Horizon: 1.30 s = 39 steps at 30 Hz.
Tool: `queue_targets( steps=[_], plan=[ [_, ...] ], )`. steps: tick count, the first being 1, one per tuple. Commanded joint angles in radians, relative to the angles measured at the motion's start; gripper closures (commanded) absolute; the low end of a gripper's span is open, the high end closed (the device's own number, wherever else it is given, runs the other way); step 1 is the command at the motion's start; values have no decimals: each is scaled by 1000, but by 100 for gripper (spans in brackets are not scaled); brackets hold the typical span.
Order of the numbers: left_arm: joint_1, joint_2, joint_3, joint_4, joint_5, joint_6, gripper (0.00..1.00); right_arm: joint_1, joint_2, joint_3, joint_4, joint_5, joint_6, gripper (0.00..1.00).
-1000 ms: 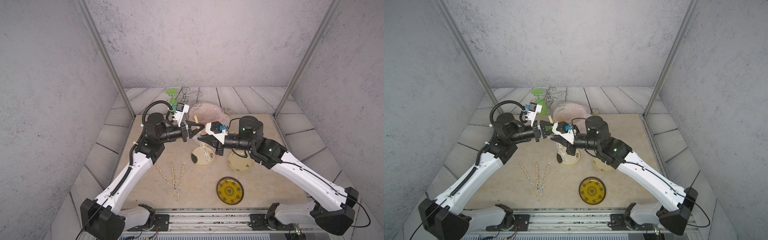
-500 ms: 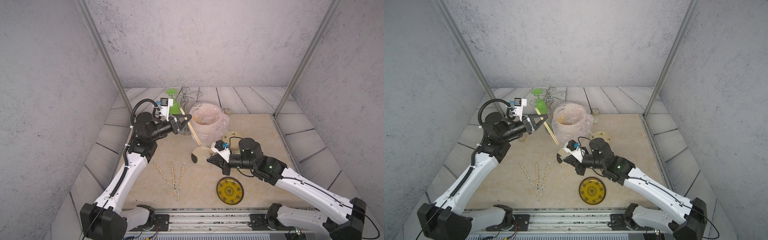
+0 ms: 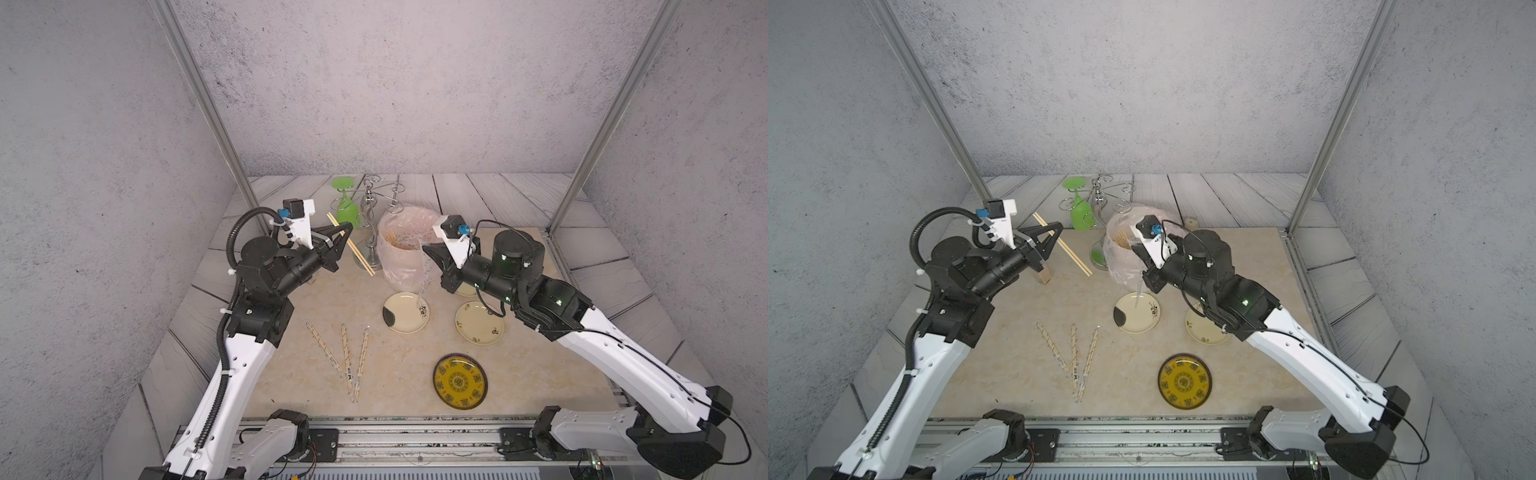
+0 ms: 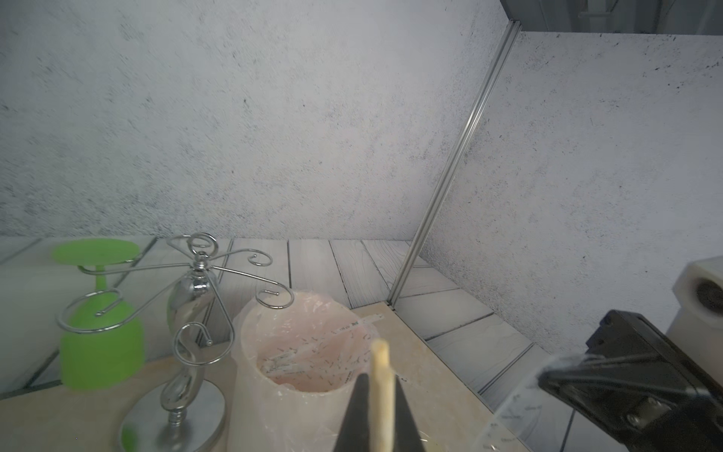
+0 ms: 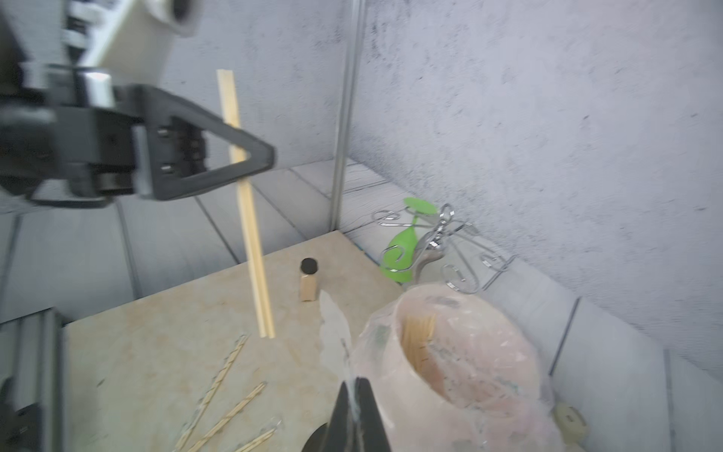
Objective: Remove the packaging of disposable chopsticks
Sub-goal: Remove the packet bag from the disposable chopsticks, then place the packet bag in the trash bin.
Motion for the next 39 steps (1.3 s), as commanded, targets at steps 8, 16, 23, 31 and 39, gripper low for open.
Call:
queue_targets(
  steps=[8,16,23,31,39],
  plan=[
    [10,19,-26,-6,-59,53,100,-179,355,350,49,21,-49,100],
    [17,42,-28,6,-41,35,100,-225,560,525,28,-8,-96,100],
    [32,46,-28,12,-36,23,100,-229,647,520,44,-134,-67,100],
    [38,55,-26,14,-23,17,100,-229,670,458,9,-167,-59,94],
    [39,60,-25,16,-17,12,100,-229,638,410,4,-185,-54,63]
  ],
)
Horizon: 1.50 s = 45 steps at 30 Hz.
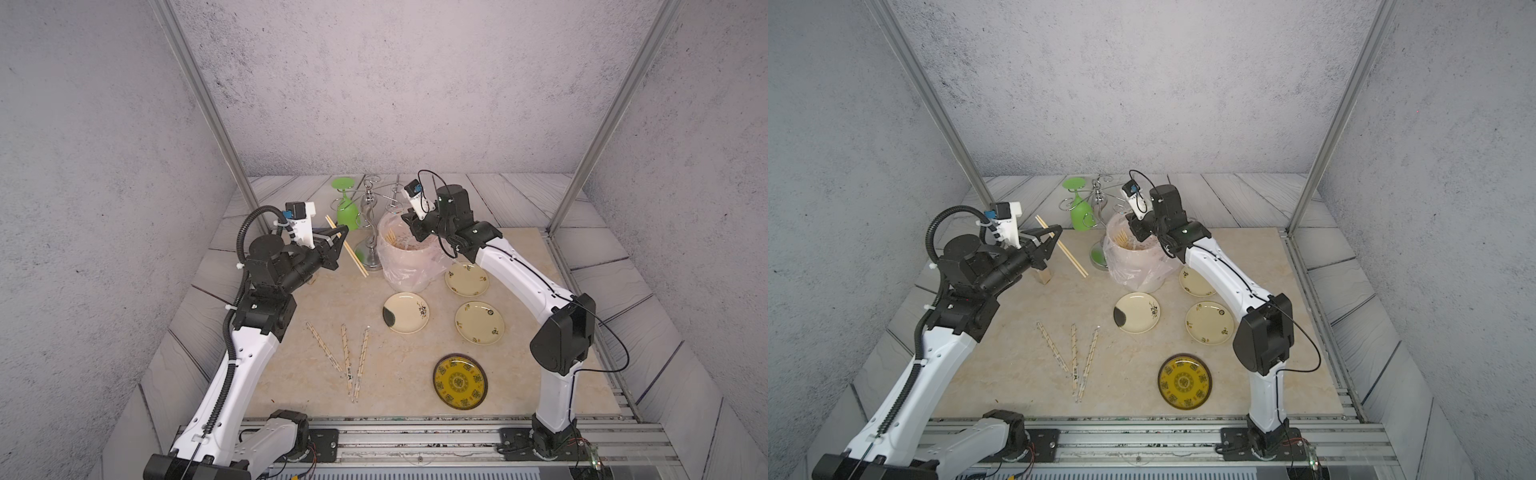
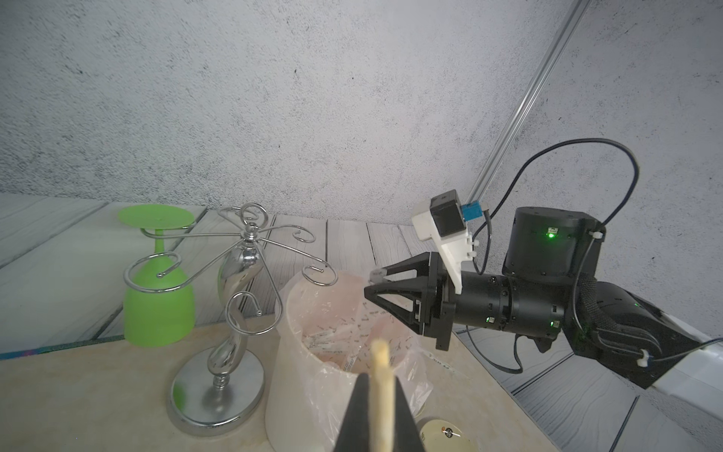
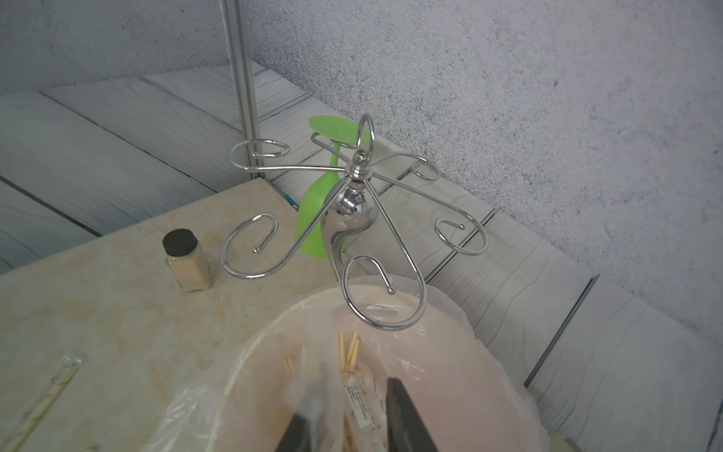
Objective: Remove the packaging of disposable chopsticks
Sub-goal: Place the packet bag in the trash bin.
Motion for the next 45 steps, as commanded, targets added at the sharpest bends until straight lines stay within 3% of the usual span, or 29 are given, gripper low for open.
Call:
queue_targets(
  steps=[1,3,7,14,20,23,28,34,39,45],
  plan=[
    [11,3,2,34,15,-1,100,-1,-10,-20,-5,-24,19,56],
    [11,5,2,33,17,-3,100,-1,-22,-19,-8,-12,36,43],
    [11,12,4,34,22,-7,100,0,-29,25,-60,95,81,29],
    [11,11,7,28,22,-7,100,-11,18,150,-263,286,156,24],
    [10,23,17,8,17,-5,100,-37,140,467,-647,231,238,22],
    [11,26,20,7,20,-10,100,-41,166,529,-763,178,245,20],
    [11,29,20,6,21,-15,100,-40,150,479,-814,135,245,19],
    [11,31,22,10,25,-21,100,-40,133,492,-838,-14,251,15],
    [11,30,22,7,25,-21,100,-77,125,481,-835,-170,309,2],
    [11,23,24,6,24,-23,100,-125,75,353,-759,-104,369,0]
  ],
)
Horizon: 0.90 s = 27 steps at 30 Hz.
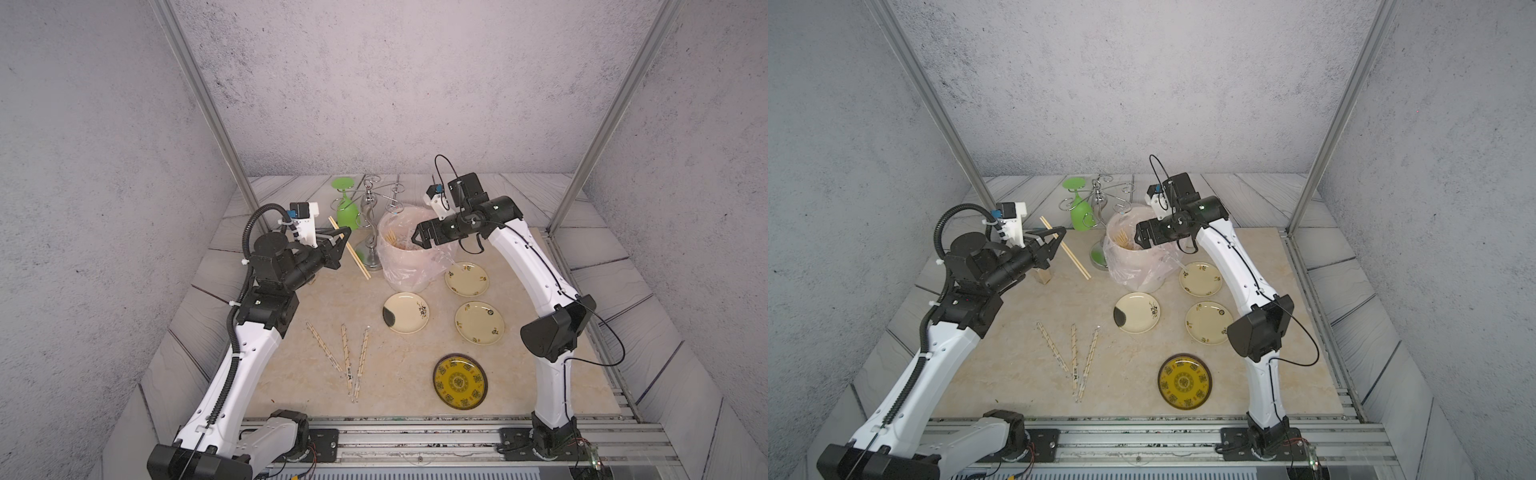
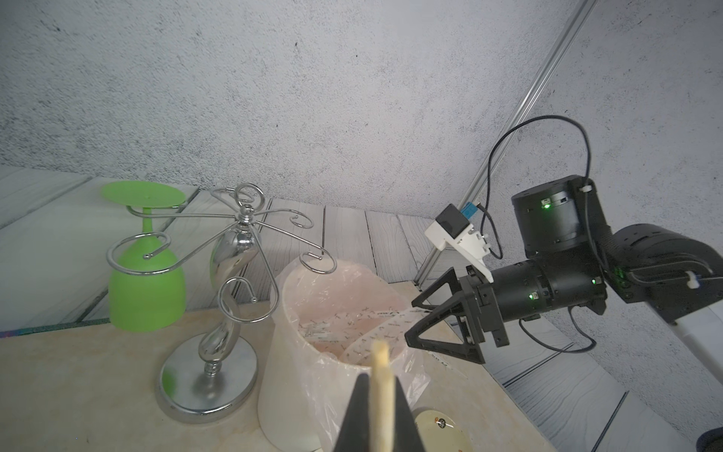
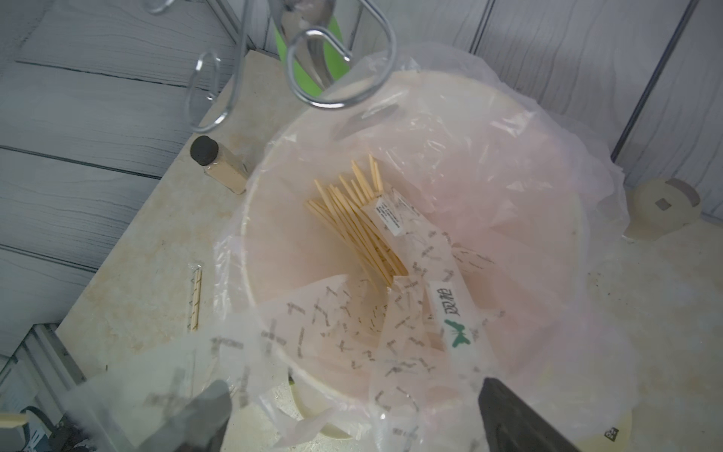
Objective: Remove the packaging of disposable chopsticks
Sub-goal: Place the packet bag in the trash bin.
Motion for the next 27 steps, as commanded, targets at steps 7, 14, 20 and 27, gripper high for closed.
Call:
queue_targets(
  steps=[7,14,20,27],
  plan=[
    [11,-6,26,10,11,-1,100,-27,-69,-37,23,108,37,1],
    [11,-8,26,1,0,6,100,-27,-125,-83,29,127,43,1],
    [11,-2,27,2,5,2,100,-28,-212,-191,82,107,56,1],
    [11,0,26,-2,-2,6,100,-28,-277,-256,87,108,61,1]
  ],
)
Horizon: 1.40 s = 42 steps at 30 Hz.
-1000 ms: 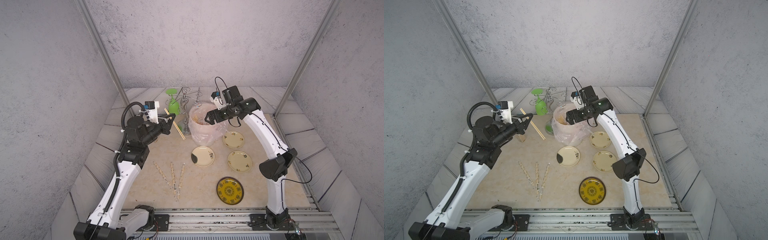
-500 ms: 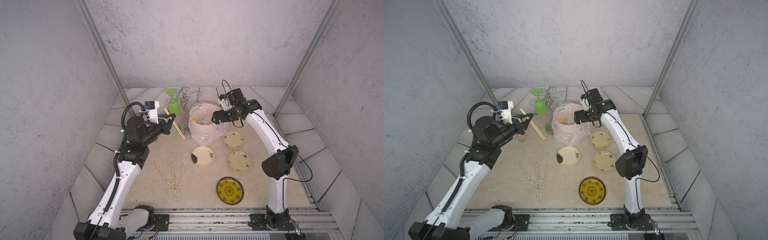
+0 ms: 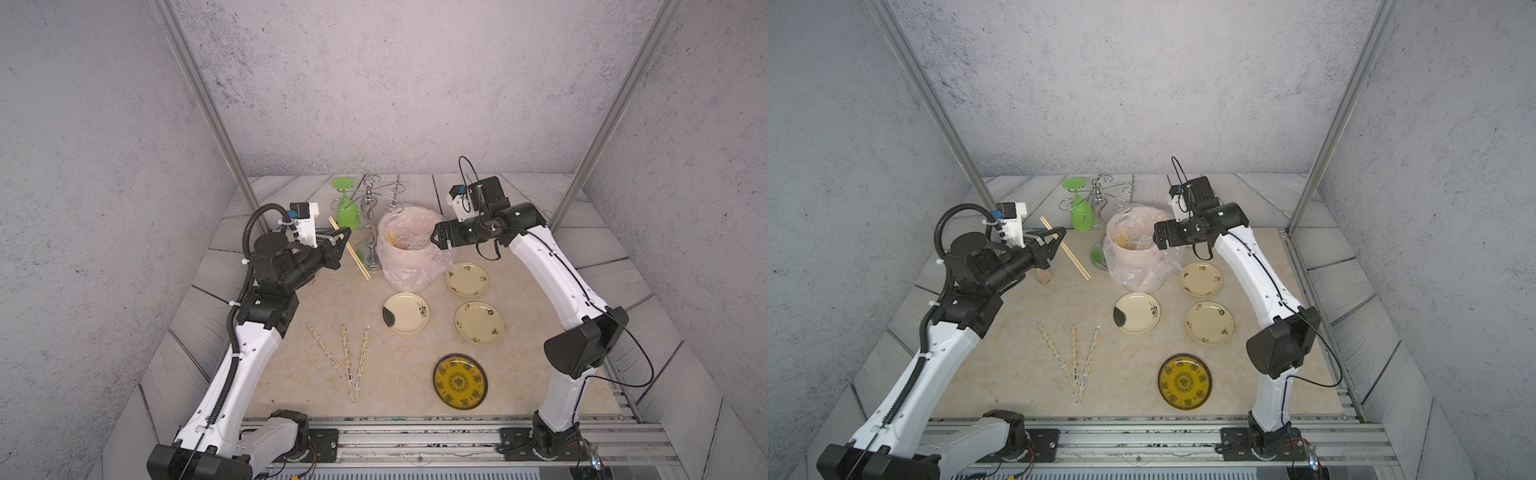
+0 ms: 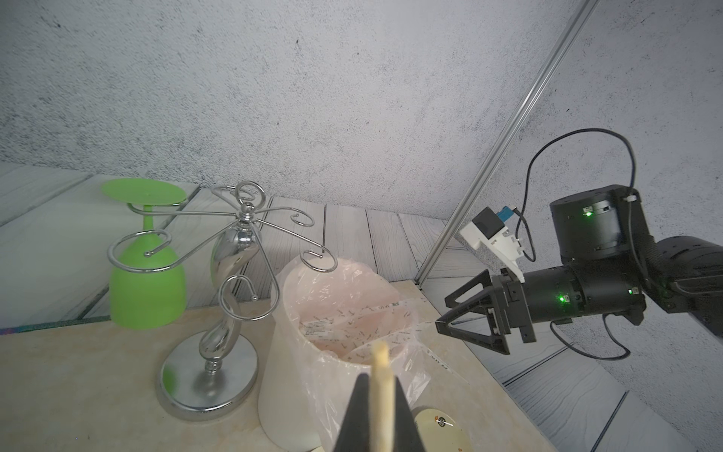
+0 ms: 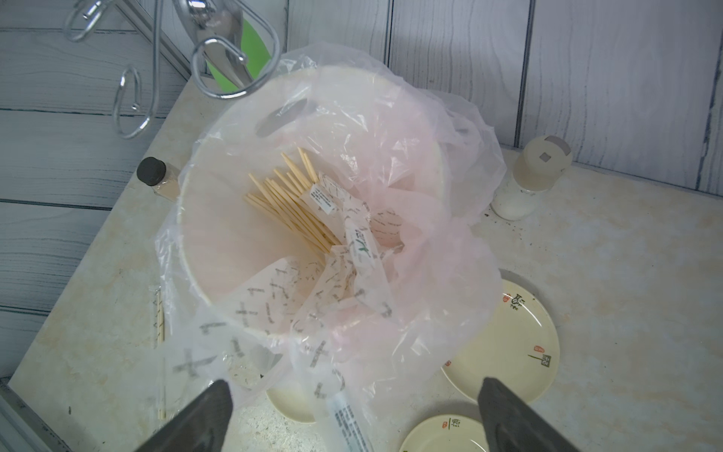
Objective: Remove the packaging of disposable chopsticks
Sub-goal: Place the packet bag in the trash bin, then place the disposable chopsticks on the plate.
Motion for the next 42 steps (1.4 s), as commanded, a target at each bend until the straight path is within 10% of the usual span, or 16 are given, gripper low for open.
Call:
queue_targets(
  steps=[1,15,25,42],
  plan=[
    [11,1,24,6,0,5,100,3,-72,-30,8,1,11,1],
    [5,51,36,101,186,-53,100,13,-324,-262,78,-54,26,12],
    [-112,90,29,323,469,-179,100,110,-588,-577,403,-437,20,44],
    [-326,116,31,347,503,-217,100,270,-692,-845,731,-582,22,60]
  ],
)
